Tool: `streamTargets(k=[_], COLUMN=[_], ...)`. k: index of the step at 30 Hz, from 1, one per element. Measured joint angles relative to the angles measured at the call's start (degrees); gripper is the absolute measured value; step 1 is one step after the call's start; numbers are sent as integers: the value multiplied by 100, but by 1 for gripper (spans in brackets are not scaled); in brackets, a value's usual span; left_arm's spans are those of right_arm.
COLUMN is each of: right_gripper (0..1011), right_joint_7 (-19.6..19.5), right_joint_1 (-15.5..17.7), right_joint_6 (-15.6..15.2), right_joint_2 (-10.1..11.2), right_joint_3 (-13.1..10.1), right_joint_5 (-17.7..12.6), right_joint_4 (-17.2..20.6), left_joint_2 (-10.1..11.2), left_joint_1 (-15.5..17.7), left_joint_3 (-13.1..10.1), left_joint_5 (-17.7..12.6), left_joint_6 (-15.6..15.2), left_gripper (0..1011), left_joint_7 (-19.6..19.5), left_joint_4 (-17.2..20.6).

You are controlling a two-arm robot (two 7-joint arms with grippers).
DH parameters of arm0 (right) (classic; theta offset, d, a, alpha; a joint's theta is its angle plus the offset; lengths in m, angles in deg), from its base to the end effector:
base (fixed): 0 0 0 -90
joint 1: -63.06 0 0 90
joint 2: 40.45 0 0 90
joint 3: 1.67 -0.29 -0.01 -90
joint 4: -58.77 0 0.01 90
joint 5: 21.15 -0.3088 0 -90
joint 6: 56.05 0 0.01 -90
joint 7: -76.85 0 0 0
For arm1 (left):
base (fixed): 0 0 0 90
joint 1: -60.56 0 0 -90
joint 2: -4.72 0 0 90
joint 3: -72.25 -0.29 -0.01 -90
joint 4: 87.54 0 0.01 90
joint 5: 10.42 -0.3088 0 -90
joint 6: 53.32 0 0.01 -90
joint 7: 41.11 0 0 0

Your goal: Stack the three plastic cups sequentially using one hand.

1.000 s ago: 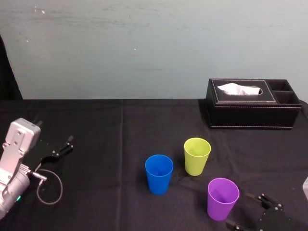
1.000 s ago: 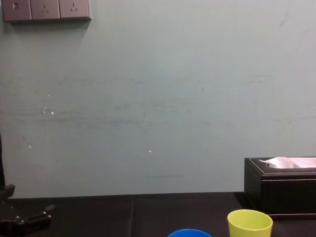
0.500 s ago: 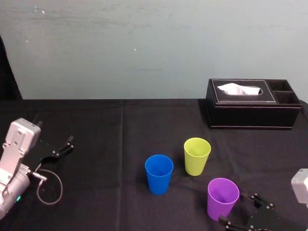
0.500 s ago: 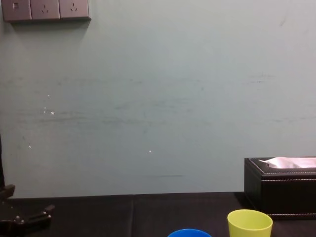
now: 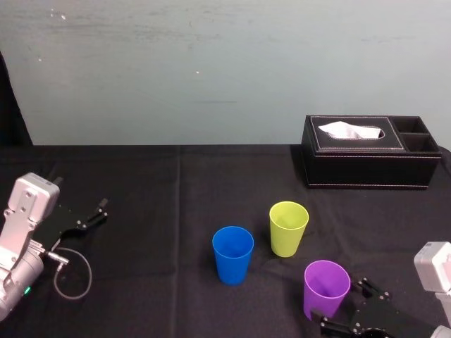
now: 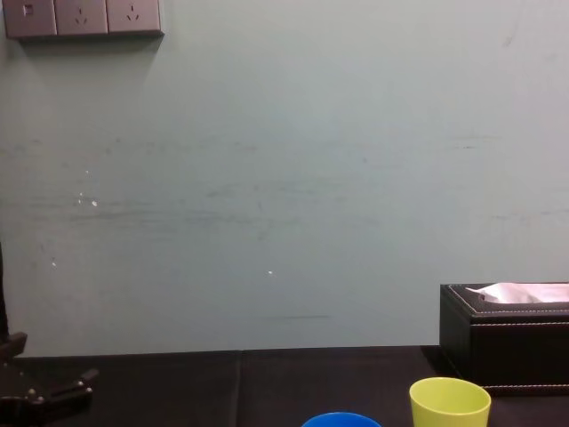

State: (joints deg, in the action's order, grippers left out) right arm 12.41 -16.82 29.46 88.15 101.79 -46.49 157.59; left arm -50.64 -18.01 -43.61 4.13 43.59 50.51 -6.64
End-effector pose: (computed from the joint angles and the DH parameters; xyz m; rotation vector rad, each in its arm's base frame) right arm 0.2697 -0.0974 -0.2964 -0.3068 0.1054 -0.8238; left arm 0.3581 0.0827 -0.3023 0.3043 -0.2850 1.2480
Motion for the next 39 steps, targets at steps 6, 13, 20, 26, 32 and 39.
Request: streamTargets(k=[6, 13, 20, 26, 32, 39], right_gripper=[1004, 1004, 1004, 1004, 1004, 985], right_joint_7=[10, 9, 7, -9, -13, -13], right_joint_1=[-124, -200, -292, -350, -348, -344], right_joint_6=[-1, 3, -49, -76, -74, -74], right_joint_2=[-92, -169, -208, -248, -247, -242], right_joint_3=[70, 119, 194, 225, 226, 225], right_joint_5=[35, 68, 146, 195, 195, 192], right_joint_4=[-99, -159, -208, -256, -257, -249], left_joint_2=[0, 0, 0, 0, 0, 0], left_joint_1=[0, 0, 0, 0, 0, 0], left_joint_3=[0, 0, 0, 0, 0, 0], left_joint_5=[0, 0, 0, 0, 0, 0], left_joint_6=[0, 0, 0, 0, 0, 0], left_gripper=[1000, 1000, 1000, 1000, 1000, 1000], left_joint_7=[0, 0, 0, 0, 0, 0], left_joint_4=[0, 0, 0, 0, 0, 0])
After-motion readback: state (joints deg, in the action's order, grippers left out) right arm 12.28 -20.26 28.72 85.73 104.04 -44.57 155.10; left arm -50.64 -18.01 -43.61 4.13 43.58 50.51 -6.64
